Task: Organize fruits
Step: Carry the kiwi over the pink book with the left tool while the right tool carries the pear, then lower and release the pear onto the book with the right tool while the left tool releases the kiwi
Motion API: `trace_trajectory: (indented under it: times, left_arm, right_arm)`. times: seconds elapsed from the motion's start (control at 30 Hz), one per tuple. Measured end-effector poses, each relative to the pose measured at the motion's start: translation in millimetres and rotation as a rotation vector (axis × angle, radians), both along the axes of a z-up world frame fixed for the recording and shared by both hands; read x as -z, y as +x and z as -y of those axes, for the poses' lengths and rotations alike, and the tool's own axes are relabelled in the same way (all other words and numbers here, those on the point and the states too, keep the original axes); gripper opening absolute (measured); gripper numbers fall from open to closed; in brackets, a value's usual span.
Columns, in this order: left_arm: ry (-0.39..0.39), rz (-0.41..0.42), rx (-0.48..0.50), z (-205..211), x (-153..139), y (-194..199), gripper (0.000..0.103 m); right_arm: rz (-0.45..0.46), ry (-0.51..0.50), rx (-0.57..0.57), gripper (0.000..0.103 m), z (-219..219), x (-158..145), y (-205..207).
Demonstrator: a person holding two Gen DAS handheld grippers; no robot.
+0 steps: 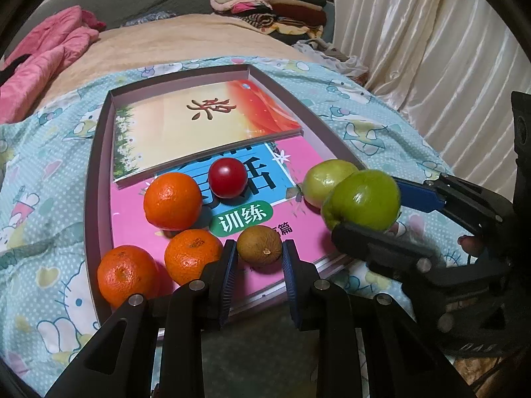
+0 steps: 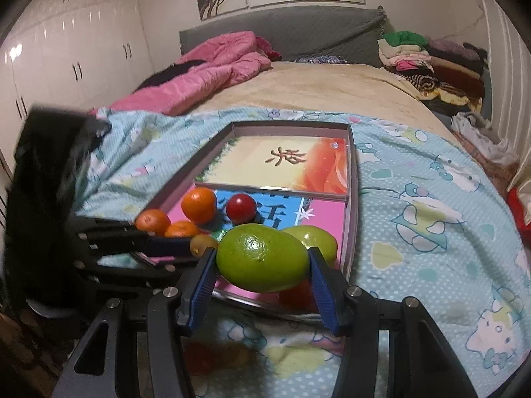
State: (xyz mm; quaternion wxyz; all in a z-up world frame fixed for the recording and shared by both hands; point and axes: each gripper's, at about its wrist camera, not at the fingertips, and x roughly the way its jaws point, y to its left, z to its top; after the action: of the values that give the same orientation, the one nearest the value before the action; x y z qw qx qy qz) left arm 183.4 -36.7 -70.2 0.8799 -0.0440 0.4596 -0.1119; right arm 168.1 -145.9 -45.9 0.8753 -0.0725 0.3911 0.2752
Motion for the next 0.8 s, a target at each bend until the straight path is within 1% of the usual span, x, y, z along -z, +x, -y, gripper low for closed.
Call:
trace_trajectory:
  times: [0.07,0.27,0.43,0.8]
  left_arm:
    - [-0.008,-0.003,-0.001,-2,0,0,0.028]
    - [-0.019,-0.007,-0.003,-2,0,1,0.028]
    - [-0.028,-0.01,-0.003,-2,0,1,0.028]
    - [-0.029,-0.011,0.002,-2,0,1,0.028]
  right_arm:
    - [0.012,-0.022,-0.006,0.054,-2,1,-1]
    - [0.029,-0.04,-0.023,0.054,-3,3,-2]
    - [0.067,-0.09,-0.046,0.054,-10,4,-6]
    - [0.079,-0.098,-0.056,0.054,-11,5,-7]
